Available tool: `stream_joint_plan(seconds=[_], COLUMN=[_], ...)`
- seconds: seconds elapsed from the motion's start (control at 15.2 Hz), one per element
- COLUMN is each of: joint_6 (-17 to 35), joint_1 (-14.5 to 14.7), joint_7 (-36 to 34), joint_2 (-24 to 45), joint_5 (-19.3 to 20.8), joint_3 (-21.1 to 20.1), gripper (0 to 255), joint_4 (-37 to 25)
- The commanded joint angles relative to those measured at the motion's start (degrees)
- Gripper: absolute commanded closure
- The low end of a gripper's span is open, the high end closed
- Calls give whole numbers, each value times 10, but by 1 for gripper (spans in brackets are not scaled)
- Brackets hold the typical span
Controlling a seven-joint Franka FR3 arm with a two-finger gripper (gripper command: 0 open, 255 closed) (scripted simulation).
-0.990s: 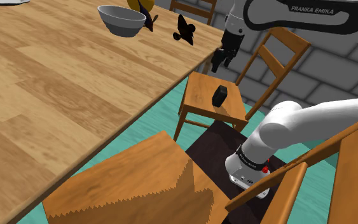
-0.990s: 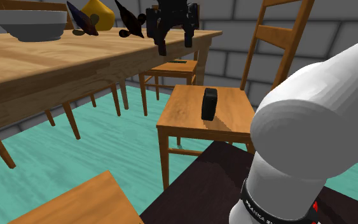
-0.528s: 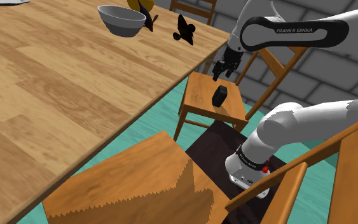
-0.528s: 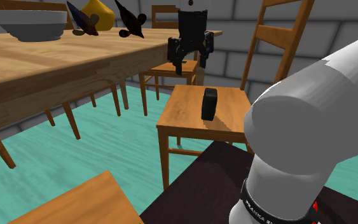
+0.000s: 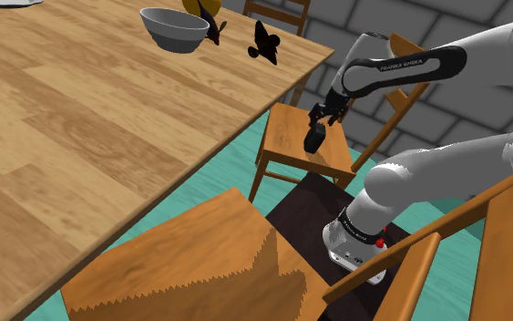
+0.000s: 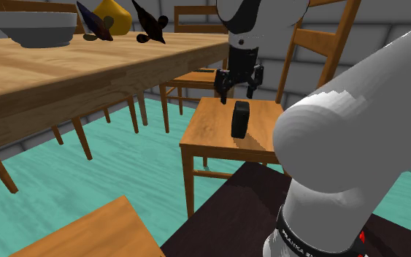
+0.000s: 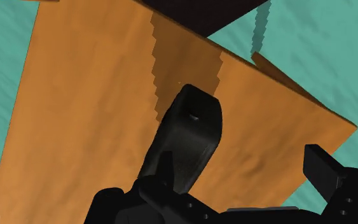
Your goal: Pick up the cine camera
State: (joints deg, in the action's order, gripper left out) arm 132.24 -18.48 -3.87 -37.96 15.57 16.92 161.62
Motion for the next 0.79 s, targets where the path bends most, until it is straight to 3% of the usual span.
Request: stream_joint_plan(seconds=[0.0, 0.13, 0.73], joint_6=[53, 96, 185], joint_1=[-18, -31, -28], joint_7=[1, 3, 3], joint_2=[25, 54, 119], joint_5=[9, 14, 21], joint_3=[24, 44, 60], gripper=[0, 0, 0], joint_4=[17, 25, 49])
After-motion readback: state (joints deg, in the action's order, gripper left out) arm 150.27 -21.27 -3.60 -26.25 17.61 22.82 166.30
